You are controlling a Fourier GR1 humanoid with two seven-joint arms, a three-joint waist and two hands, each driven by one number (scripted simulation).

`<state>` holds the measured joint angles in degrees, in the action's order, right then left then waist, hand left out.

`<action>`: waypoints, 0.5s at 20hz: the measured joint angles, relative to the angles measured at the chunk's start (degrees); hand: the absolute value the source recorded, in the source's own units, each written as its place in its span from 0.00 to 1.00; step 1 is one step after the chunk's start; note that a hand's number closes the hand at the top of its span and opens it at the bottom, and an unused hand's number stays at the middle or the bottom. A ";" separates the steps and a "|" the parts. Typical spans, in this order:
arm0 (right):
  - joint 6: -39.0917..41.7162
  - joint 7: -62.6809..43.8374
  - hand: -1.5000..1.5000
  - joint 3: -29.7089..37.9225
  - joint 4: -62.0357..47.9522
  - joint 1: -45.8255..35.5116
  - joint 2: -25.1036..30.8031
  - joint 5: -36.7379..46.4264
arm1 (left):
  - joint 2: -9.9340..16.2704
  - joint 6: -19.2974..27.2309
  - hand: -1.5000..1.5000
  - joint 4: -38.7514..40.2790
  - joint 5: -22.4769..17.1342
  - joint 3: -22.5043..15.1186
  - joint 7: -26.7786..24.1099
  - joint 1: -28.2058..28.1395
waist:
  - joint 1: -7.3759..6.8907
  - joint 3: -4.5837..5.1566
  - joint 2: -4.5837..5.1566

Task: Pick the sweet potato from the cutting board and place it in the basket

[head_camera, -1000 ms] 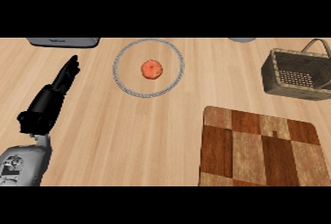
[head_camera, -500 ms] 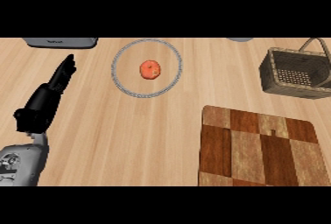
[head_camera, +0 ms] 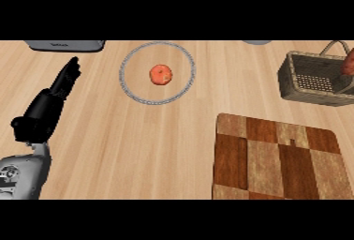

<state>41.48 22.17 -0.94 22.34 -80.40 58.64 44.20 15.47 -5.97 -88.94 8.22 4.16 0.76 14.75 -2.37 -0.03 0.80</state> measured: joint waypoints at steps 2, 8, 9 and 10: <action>0.73 0.16 0.00 -0.08 -1.00 -0.64 0.02 -0.36 | -0.11 0.05 0.50 -0.29 0.11 -0.09 0.53 -0.13 | 0.10 0.00 -0.04; 1.43 -2.10 0.00 4.57 -5.77 -3.28 -0.74 -5.00 | -0.57 0.31 0.50 -0.03 0.59 -0.27 -0.16 -0.87 | 0.31 0.00 -0.09; 1.57 -3.21 0.00 6.39 -7.23 -3.96 -0.78 -6.60 | -0.65 0.36 0.50 0.07 0.61 -0.29 0.04 -0.49 | 0.29 0.01 -0.06; 1.70 -4.43 0.00 8.23 -8.76 -4.77 -0.55 -8.14 | -0.75 0.35 0.50 0.38 0.63 -0.36 0.11 -0.15 | 0.20 0.00 0.04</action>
<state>43.18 17.74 7.29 13.58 -85.16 58.09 36.06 14.72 -5.62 -88.56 8.85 3.80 0.87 14.60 -2.17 -0.02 0.85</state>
